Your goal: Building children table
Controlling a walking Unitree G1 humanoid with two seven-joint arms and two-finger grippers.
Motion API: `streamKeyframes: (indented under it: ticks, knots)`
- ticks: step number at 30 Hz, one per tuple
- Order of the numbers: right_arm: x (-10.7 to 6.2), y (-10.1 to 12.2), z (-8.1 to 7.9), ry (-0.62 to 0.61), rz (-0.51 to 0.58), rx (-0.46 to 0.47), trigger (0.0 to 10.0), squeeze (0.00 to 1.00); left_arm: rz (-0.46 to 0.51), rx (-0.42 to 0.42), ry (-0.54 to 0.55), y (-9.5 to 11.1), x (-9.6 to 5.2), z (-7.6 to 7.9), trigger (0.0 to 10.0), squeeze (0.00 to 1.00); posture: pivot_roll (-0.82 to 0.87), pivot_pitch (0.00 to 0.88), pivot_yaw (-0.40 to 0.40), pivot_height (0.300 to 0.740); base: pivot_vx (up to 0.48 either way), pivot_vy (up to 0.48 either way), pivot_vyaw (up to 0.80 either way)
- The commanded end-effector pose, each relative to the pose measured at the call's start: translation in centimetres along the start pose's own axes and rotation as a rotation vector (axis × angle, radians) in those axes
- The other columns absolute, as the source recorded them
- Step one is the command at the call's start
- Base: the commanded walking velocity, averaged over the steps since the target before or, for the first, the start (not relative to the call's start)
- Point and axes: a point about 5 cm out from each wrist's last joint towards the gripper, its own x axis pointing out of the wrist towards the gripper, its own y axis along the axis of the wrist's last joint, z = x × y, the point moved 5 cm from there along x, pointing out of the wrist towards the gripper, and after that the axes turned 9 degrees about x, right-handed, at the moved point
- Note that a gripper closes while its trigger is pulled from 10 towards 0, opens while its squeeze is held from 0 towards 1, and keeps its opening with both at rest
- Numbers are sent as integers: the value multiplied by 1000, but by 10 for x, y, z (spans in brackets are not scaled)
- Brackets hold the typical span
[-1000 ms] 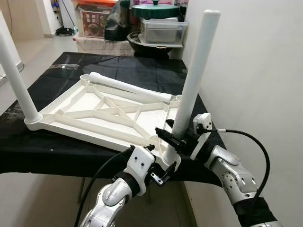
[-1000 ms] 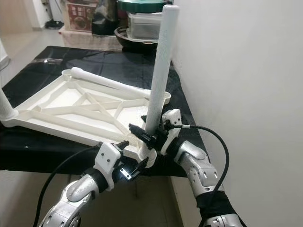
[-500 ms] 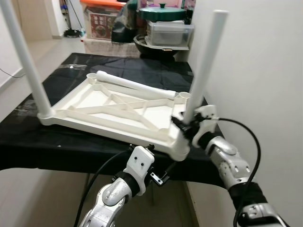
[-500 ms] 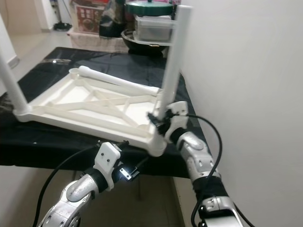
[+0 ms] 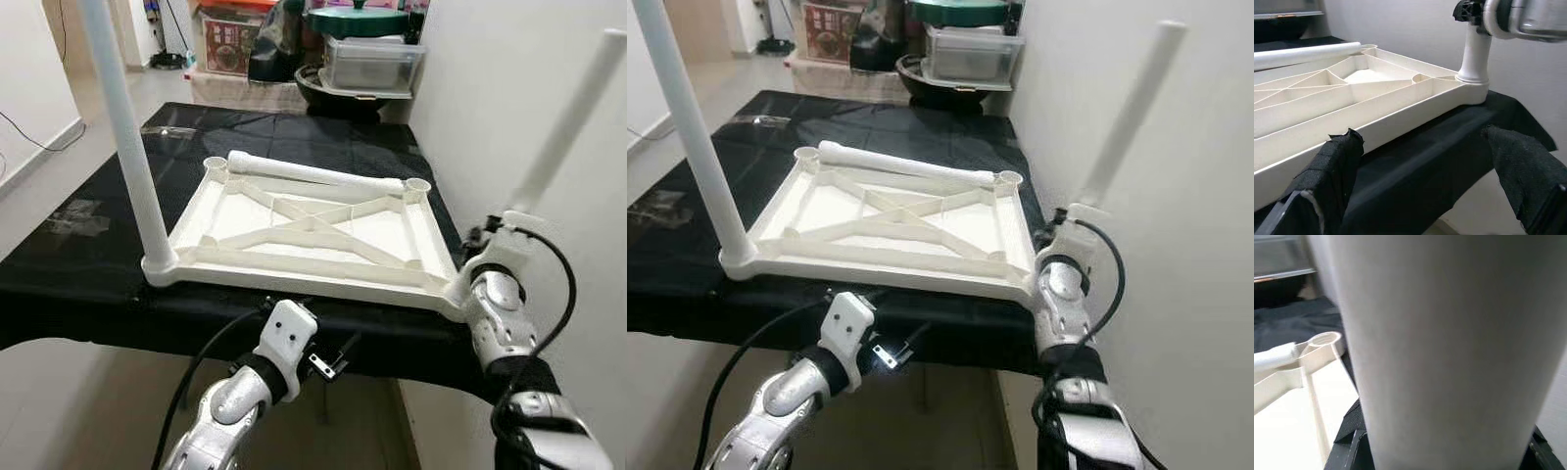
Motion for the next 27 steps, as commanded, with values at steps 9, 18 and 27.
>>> streamKeyframes:
  ticks: [9,18,27]
  knots:
    - [-7,-20,-11,49,-71,49,10000,1000,-5,-4,-7,-1,1,3,10000,0,179,0,-106,740,0,0,0]
    - [-13,-25,-1,63,-50,38,10000,0,-7,-6,-6,-1,1,3,10000,0,174,0,-106,740,0,0,0]
    - [-40,-36,-6,236,-85,66,10000,0,-9,-7,-7,-1,0,3,10000,0,168,0,-104,740,0,0,0]
